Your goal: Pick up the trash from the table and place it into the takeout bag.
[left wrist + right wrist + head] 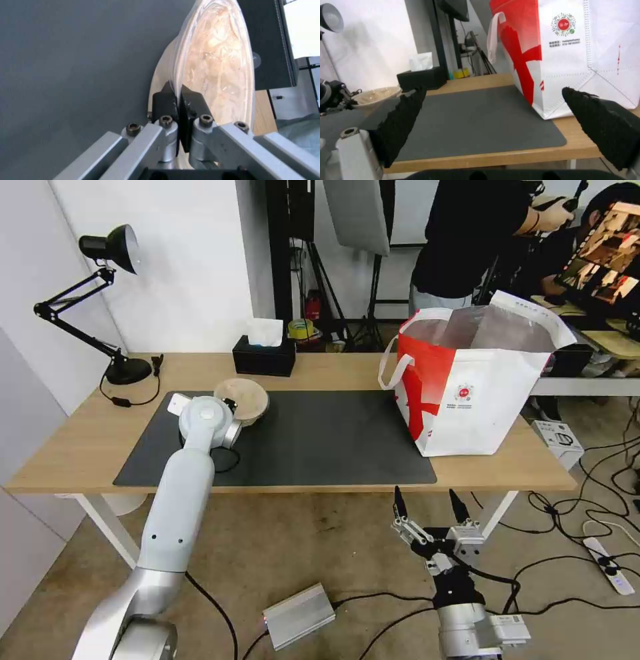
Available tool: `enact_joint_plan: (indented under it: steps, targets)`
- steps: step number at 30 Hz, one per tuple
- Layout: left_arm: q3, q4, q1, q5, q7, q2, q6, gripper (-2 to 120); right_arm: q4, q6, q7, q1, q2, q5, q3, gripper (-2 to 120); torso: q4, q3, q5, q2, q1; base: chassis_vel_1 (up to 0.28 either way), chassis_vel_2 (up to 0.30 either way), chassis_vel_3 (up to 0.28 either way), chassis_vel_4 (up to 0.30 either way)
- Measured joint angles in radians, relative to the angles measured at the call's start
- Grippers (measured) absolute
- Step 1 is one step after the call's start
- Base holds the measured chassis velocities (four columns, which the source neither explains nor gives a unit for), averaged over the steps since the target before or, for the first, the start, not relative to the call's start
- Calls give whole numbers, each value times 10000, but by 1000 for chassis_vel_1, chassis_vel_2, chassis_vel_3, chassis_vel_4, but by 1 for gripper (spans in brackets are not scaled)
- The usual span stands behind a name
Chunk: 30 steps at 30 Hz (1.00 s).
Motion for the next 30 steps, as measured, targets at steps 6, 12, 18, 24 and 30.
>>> enact_joint_plan:
  steps: [6, 12, 18, 24, 30]
  targets:
    - [134, -477, 99, -62, -12, 70, 0, 0, 0, 0, 0, 0, 0, 0, 0, 100, 0, 0, 0, -1, 0, 0, 0, 0, 0]
    - [588, -1907, 107, -603, -315, 232, -14, 0, 0, 0, 0, 0, 0, 0, 0, 100, -1, 0, 0, 0, 0, 0, 0, 0, 0]
    - [882, -2646, -41, -1187, -277, 563, -12, 0, 0, 0, 0, 0, 0, 0, 0, 100, 0, -1, 0, 0, -1, 0, 0, 0, 0]
    - [847, -2937, 9, -1628, -167, 795, 130, 0, 0, 0, 0, 0, 0, 0, 0, 100, 0, 0, -1, 0, 0, 0, 0, 0, 0]
    - [803, -3304, 111, -2191, 389, 1057, 338, 0, 0, 0, 0, 0, 0, 0, 0, 100, 0, 0, -1, 0, 0, 0, 0, 0, 0]
